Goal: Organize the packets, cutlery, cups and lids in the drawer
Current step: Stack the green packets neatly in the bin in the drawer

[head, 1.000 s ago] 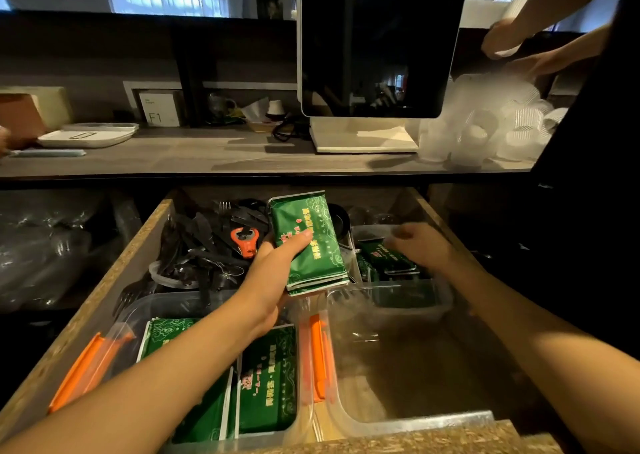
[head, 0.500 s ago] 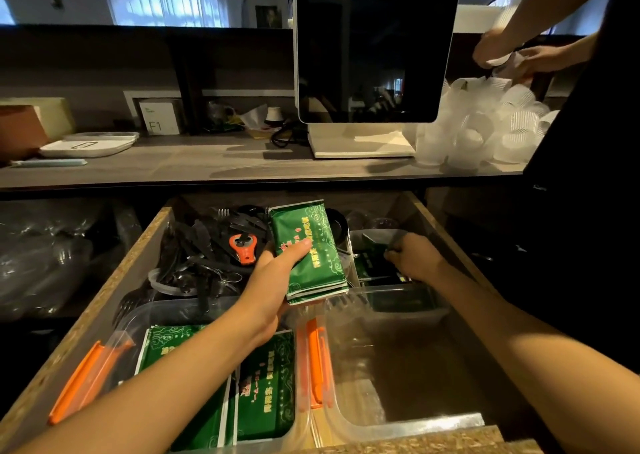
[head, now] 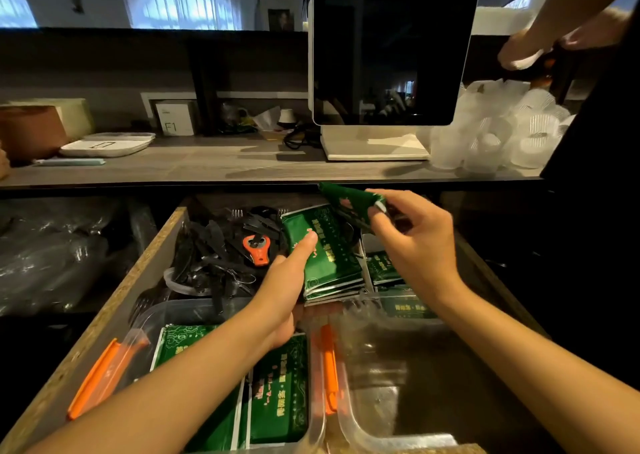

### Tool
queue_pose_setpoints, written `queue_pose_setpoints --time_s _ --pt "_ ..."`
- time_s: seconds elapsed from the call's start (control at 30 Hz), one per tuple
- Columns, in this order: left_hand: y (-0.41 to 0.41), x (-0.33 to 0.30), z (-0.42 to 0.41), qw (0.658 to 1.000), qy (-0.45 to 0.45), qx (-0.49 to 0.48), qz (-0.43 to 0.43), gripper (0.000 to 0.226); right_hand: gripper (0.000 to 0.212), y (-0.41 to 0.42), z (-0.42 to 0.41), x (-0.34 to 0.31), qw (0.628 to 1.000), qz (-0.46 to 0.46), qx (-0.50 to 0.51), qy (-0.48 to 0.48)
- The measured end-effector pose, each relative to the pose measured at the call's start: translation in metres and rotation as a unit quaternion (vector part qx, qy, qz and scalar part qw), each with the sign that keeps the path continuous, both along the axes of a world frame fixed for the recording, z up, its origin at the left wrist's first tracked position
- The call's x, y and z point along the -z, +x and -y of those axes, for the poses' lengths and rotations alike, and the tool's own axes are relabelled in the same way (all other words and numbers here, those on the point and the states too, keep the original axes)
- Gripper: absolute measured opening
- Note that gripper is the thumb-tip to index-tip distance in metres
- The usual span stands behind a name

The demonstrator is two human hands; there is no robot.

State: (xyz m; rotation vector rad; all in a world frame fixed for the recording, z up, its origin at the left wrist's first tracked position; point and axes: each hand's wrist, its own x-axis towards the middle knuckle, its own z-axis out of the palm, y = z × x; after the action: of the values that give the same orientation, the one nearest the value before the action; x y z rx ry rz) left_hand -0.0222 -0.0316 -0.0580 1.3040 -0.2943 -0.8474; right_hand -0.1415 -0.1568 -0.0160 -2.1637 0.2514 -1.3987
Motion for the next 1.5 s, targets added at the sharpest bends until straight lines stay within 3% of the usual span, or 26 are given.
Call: queue_pose_setpoints --time_s 0.07,0.17,0.27,0.37,0.47,0.57,0.6,0.73,0.83,0.93,1.03,1.17,1.3,1.4,1.5 --pt "-0.003 -0.004 -0.002 1.0 0.005 0.008 -0.01 0.093 0.031 0.003 -0.005 0.003 0.998 -0.045 -0.021 -0.029" --pt "-0.003 -0.008 -0.005 1.0 -0.009 0.027 -0.008 0.057 0.038 0.009 -0.008 0.009 0.991 -0.113 -0.06 -0.044" --pt "-0.001 -0.007 -0.006 0.999 -0.024 0.045 0.0 0.055 0.047 0.01 -0.008 0.014 0.977 -0.187 -0.096 -0.039" --pt "-0.003 -0.007 -0.007 0.998 -0.027 0.051 0.003 0.045 0.043 0.011 -0.007 0.015 0.971 -0.204 -0.124 -0.009" --pt "-0.004 -0.006 -0.004 0.999 -0.022 0.034 0.007 0.041 0.037 0.012 -0.008 0.016 0.975 -0.136 -0.153 0.082" --pt "-0.005 -0.006 -0.002 1.0 -0.024 0.015 0.001 0.068 0.017 0.013 -0.005 0.014 0.973 -0.054 -0.125 0.188" --pt "-0.006 -0.006 -0.002 1.0 -0.026 0.012 0.005 0.076 0.02 0.013 -0.005 0.012 0.97 -0.043 -0.111 0.214" --pt "-0.011 -0.005 -0.004 0.998 -0.026 0.027 0.056 0.08 0.038 0.016 -0.005 0.008 0.926 -0.073 -0.075 0.362" --pt "-0.013 -0.002 -0.003 0.996 -0.022 0.033 0.076 0.081 0.037 0.019 -0.017 0.008 0.88 -0.119 -0.095 0.45" --pt "-0.013 -0.001 -0.002 0.995 -0.012 0.036 0.088 0.077 0.021 0.022 -0.029 0.013 0.877 -0.137 -0.111 0.447" --pt "-0.014 0.001 -0.002 0.995 -0.018 0.046 0.091 0.073 0.022 0.023 -0.033 0.019 0.876 -0.154 -0.123 0.441" --pt "-0.014 0.001 -0.003 0.991 -0.031 0.081 0.102 0.031 0.035 0.021 -0.034 0.023 0.869 -0.153 -0.151 0.447" --pt "-0.01 -0.002 -0.002 0.99 -0.012 0.08 0.115 0.073 0.049 0.021 -0.03 0.021 0.878 -0.124 -0.149 0.438" --pt "-0.009 -0.004 -0.002 0.994 -0.033 0.07 0.077 0.052 0.058 0.021 -0.025 0.021 0.879 -0.115 -0.153 0.436" --pt "-0.011 -0.002 -0.001 0.996 -0.04 0.056 0.064 0.058 0.045 0.022 -0.024 0.02 0.866 -0.142 -0.203 0.435"
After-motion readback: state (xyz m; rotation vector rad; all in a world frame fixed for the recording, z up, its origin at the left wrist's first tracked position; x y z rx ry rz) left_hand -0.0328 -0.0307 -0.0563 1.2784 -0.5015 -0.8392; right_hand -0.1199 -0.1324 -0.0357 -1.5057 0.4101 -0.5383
